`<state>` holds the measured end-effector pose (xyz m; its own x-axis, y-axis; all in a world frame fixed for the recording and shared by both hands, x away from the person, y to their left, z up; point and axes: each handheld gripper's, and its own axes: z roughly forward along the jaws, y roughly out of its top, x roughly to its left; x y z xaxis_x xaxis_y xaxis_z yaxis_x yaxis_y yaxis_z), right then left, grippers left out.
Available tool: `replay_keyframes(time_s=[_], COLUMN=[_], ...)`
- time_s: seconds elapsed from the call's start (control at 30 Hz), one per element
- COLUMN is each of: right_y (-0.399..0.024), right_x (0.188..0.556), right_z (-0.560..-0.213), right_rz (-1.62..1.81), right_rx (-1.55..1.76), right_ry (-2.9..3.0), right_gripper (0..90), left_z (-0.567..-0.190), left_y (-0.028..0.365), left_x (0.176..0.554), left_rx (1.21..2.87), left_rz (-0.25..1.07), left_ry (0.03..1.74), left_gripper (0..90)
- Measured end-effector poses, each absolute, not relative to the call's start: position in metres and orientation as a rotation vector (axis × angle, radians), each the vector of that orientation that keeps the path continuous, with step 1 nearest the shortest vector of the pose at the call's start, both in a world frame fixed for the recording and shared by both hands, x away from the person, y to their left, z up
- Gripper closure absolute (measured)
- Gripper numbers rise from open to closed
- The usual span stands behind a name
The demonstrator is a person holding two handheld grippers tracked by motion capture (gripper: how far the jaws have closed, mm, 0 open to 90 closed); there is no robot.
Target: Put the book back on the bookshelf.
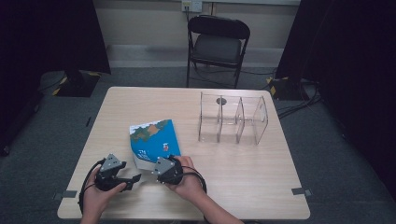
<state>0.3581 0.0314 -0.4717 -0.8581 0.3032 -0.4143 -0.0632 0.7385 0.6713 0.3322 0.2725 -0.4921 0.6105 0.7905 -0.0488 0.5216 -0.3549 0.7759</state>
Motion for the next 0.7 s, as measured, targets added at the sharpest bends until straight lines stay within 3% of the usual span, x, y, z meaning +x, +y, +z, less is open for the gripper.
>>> replay_keyframes(time_s=[0.7], right_y=[0.019], right_x=[0.359], right_z=[-0.402], right_rz=[0.906], right_rx=[0.293], right_ry=[2.565], right_gripper=[60.9], left_z=[-0.502], left_y=[0.269], left_x=[0.331], left_rx=[2.145], left_rz=[0.413], left_ry=[0.960], left_gripper=[14.4])
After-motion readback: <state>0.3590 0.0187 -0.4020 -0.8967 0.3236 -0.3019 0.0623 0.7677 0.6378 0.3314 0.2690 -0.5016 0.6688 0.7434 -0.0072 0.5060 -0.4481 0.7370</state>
